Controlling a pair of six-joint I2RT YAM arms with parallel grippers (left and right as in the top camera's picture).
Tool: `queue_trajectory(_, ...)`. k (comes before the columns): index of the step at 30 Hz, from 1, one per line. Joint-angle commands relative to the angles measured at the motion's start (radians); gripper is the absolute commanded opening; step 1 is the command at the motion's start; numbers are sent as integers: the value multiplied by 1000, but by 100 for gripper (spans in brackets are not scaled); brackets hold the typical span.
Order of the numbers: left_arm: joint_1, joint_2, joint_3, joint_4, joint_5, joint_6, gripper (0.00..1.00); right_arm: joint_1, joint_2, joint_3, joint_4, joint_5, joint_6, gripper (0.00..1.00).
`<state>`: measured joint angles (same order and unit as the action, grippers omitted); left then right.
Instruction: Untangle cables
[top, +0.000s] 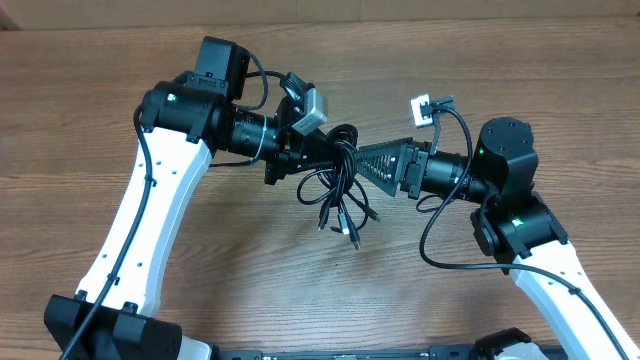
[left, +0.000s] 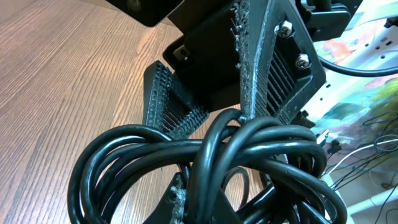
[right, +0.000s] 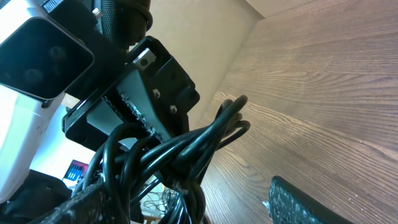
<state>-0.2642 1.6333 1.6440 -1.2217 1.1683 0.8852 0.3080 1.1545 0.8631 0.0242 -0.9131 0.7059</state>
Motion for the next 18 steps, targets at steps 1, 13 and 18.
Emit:
queue_trajectory(1,-24,2,8,2,38,-26,4,7,-5,31,-6,18,-8,72)
queue_trajectory(13,-44,2,8,3,90,-29,4,7,-5,31,-201,182,-62,66)
queue_trajectory(18,-79,2,8,8,115,-29,4,7,-5,31,-253,222,-87,66)
